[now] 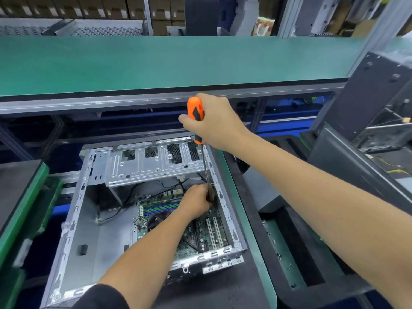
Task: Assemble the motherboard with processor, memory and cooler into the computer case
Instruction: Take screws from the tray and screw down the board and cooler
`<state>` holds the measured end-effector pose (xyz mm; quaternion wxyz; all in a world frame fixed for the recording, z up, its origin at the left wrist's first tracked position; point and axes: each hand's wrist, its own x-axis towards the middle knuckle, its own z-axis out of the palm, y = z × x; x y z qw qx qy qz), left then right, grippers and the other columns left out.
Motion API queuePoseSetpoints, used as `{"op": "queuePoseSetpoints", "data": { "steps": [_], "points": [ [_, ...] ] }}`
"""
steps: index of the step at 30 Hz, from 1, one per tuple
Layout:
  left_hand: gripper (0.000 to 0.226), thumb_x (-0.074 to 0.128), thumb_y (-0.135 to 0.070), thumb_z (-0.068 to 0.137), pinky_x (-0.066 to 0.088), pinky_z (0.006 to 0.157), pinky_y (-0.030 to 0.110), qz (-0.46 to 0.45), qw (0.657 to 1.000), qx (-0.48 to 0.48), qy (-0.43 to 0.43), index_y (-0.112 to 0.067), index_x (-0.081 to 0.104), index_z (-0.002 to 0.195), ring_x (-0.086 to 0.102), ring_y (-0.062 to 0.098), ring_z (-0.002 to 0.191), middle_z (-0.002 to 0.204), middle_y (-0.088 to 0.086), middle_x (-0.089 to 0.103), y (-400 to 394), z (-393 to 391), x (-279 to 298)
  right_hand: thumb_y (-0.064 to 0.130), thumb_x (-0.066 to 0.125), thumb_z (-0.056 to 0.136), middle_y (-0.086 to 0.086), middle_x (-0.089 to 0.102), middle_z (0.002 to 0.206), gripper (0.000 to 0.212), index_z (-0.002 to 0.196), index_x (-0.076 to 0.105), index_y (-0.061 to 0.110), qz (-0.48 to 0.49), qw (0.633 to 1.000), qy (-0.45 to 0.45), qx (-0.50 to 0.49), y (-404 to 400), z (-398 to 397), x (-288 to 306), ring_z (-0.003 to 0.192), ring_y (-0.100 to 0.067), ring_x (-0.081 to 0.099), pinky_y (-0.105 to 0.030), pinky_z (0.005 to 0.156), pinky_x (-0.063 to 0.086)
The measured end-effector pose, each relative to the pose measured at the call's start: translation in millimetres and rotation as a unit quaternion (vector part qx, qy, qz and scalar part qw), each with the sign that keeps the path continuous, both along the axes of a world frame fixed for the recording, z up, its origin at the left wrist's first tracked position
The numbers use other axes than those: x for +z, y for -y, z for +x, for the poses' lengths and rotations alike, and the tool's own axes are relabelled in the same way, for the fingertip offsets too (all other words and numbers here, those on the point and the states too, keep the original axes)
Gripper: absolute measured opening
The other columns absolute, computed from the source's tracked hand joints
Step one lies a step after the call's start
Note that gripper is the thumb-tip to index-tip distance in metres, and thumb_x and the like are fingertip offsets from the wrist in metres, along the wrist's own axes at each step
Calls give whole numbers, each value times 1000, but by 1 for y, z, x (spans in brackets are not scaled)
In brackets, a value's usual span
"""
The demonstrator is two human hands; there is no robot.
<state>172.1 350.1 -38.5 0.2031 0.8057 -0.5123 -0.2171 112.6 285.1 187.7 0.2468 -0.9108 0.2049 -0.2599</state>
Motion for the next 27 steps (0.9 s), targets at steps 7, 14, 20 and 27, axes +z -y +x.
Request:
{"op": "queuePoseSetpoints", "data": {
  "steps": [7,14,20,27],
  "points": [
    [21,71,-9,71,52,79,35,-22,1000,15,-3,-14,67,91,62,25,88,91,4,70,-2,-6,-3,29,63,88,1,45,60,31,72,43,13,4,1000,-11,5,3,-4,1,53,-17,45,-15,49,39],
    [22,76,-16,69,51,77,33,12,999,41,-18,-29,58,72,64,21,82,81,-1,72,-4,-10,-2,26,63,89,1,42,59,34,68,39,14,16,999,-36,15,3,-7,-4,53,-18,47,-30,48,43],
    [17,73,-16,69,52,79,34,24,998,52,-9,-27,62,77,65,23,84,84,0,72,-2,-11,-4,26,62,90,-2,46,64,31,73,41,11,33,998,-47,19,7,-11,-4,68,-33,68,-31,50,50],
    [12,70,-15,73,51,81,36,16,998,56,-6,-23,66,81,64,24,85,85,0,71,-2,-12,-6,26,63,89,-3,46,65,29,75,42,11,23,998,-60,25,5,-12,-7,70,-33,66,-41,58,53]
  ]
}}
